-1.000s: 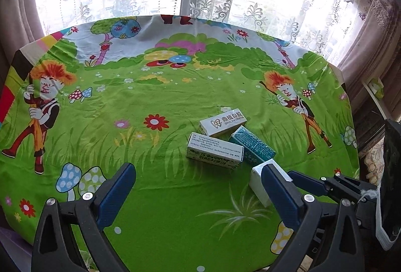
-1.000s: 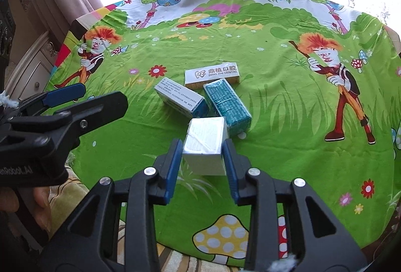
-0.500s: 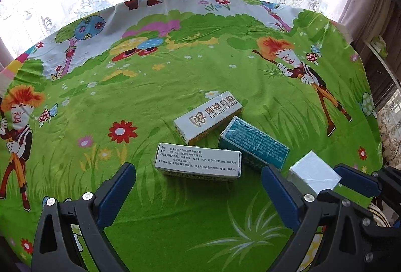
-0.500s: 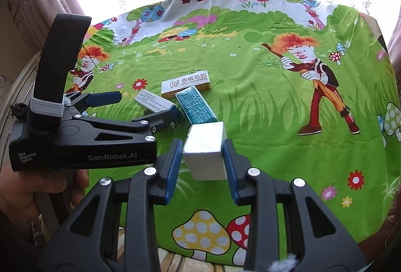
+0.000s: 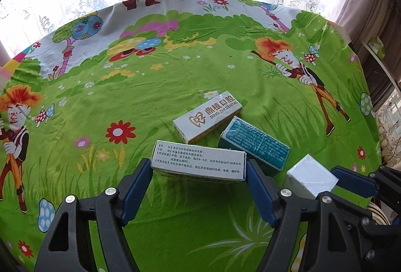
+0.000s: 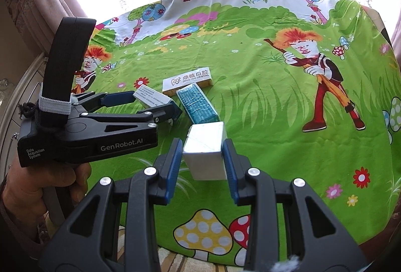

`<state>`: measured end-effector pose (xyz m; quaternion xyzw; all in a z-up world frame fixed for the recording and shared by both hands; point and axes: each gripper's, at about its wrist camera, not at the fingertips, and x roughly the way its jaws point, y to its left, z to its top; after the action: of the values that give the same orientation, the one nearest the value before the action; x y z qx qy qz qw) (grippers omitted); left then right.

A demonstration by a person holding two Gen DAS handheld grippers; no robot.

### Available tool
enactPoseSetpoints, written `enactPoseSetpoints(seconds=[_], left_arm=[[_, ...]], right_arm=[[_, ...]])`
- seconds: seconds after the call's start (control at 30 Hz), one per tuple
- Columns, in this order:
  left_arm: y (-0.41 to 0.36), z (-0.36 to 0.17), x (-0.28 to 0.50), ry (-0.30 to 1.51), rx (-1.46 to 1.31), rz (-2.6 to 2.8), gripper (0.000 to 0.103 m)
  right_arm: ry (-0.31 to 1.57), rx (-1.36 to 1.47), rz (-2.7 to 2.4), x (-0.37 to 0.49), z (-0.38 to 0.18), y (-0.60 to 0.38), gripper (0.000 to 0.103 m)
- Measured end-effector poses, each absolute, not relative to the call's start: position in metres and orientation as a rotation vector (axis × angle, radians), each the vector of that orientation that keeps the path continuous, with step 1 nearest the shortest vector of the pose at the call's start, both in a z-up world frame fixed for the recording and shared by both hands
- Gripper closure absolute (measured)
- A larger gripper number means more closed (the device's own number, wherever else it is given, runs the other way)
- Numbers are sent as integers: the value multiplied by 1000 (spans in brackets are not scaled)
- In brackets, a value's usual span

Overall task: Organize rigid objects
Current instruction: 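Grasp the white text-printed leaflet box with the left tool while the right tool grasps the small white box, then carry the leaflet box and small white box over the storage box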

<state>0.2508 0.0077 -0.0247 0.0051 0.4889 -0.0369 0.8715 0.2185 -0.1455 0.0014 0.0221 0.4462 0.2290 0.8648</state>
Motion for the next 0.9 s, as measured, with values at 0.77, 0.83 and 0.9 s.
enactPoseSetpoints(seconds=[0.77, 0.83, 0.9], left_arm=[[51, 44, 155, 861, -190, 18, 27], [54, 50, 145, 847, -203, 20, 27], [58, 56, 134, 831, -213, 24, 27]], right_arm=[[837, 30, 537, 179, 49, -131, 65], [824, 24, 546, 172, 56, -128, 65], [810, 18, 558, 165, 64, -124, 65]])
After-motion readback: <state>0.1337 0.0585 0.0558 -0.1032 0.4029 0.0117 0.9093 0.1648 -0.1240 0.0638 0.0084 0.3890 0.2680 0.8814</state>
